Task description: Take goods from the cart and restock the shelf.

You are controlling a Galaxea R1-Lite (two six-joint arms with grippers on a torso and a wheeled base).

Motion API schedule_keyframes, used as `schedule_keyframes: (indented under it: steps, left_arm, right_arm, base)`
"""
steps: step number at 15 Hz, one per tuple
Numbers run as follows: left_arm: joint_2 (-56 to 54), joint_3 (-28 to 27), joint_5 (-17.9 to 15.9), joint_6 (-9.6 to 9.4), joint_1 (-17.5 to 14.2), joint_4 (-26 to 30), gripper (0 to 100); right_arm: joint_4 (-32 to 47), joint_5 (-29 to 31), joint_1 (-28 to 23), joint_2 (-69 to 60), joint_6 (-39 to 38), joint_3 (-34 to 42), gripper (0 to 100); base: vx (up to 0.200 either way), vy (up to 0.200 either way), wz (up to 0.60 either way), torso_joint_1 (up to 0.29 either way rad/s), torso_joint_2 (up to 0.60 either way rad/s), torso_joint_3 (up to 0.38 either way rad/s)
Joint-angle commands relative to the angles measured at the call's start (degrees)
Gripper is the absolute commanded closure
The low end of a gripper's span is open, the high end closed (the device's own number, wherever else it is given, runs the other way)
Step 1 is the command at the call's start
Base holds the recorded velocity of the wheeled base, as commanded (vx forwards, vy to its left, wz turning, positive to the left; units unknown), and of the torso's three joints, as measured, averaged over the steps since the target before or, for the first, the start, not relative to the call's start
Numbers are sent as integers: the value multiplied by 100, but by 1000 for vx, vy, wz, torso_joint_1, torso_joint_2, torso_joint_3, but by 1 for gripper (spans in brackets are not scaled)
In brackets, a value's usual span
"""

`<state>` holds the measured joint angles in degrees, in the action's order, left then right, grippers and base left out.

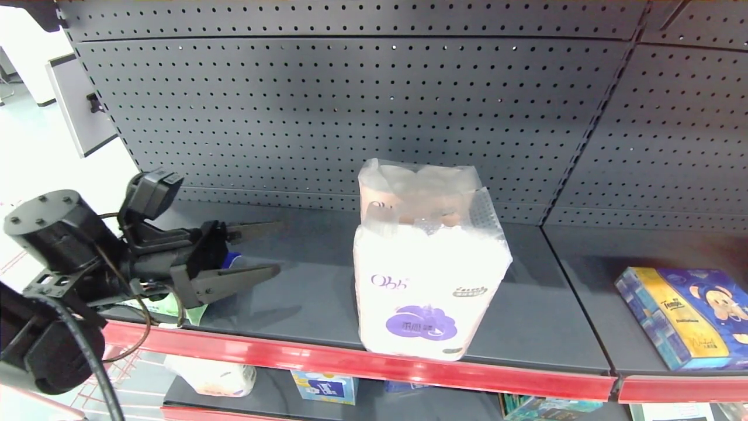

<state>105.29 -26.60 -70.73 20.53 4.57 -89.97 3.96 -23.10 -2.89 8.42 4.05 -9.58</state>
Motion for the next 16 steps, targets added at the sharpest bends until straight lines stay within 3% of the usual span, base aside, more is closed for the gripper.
schedule_keyframes:
  steps: [1, 3, 4, 5, 6, 7, 9, 10, 11, 12, 13, 14, 16]
  left_arm:
    - [-553, 181, 130, 4, -387, -3, 0]
    - [-756, 217, 921, -5, -396, -3, 0]
    - [-791, 234, 1149, -5, -387, -3, 0]
    - [-791, 428, 1712, -23, -343, -3, 0]
    - [-800, 639, 1993, -111, -334, -3, 0]
    - [-870, 867, 2177, -278, -343, -3, 0]
    - [-1204, 1561, 2898, -796, -352, -3, 0]
    - [-1257, 1825, 3461, -1200, -352, 67, 0]
    - [-1257, 1966, 4340, -1482, -343, 93, 0]
    - [-1265, 1983, 4999, -1508, -308, 93, 0]
    - [-1274, 1992, 5377, -1534, -273, 93, 0]
    - [-1441, 2062, 5807, -1701, -264, 102, 0]
    - [-1520, 2221, 6379, -1736, -273, 137, 0]
  right_arm:
    - [-1, 78, -1, -25, 8, -61, 0]
    - [8, 86, -10, -16, 35, -105, 0]
    - [8, 104, -36, 10, 44, -140, 0]
    - [8, 104, -194, 45, 79, -176, 0]
    - [8, 104, -291, 45, 114, -158, 0]
    - [8, 113, -353, 28, 114, -97, 0]
    - [8, 148, -564, 72, 131, -79, 0]
    - [-9, 148, -660, 247, 193, -149, 0]
    - [-1, 157, -748, 529, 281, -404, 0]
    - [-1, 157, -845, 863, 298, -641, 0]
    - [-9, 166, -933, 1197, 342, -835, 0]
    - [-9, 227, -1038, 1803, 536, -1090, 0]
    - [-71, 412, -977, 2497, 870, -1142, 0]
  base:
    - [0, 0, 0, 0, 0, 0]
    - [0, 0, 0, 0, 0, 0]
    - [0, 0, 0, 0, 0, 0]
    - [0, 0, 0, 0, 0, 0]
    - [0, 0, 0, 0, 0, 0]
    - [0, 0, 0, 0, 0, 0]
    - [0, 0, 0, 0, 0, 0]
    - [0, 0, 0, 0, 0, 0]
    - [0, 0, 0, 0, 0, 0]
    - [0, 0, 0, 0, 0, 0]
    - [0, 0, 0, 0, 0, 0]
    - [0, 0, 0, 0, 0, 0]
    - [0, 0, 0, 0, 0, 0]
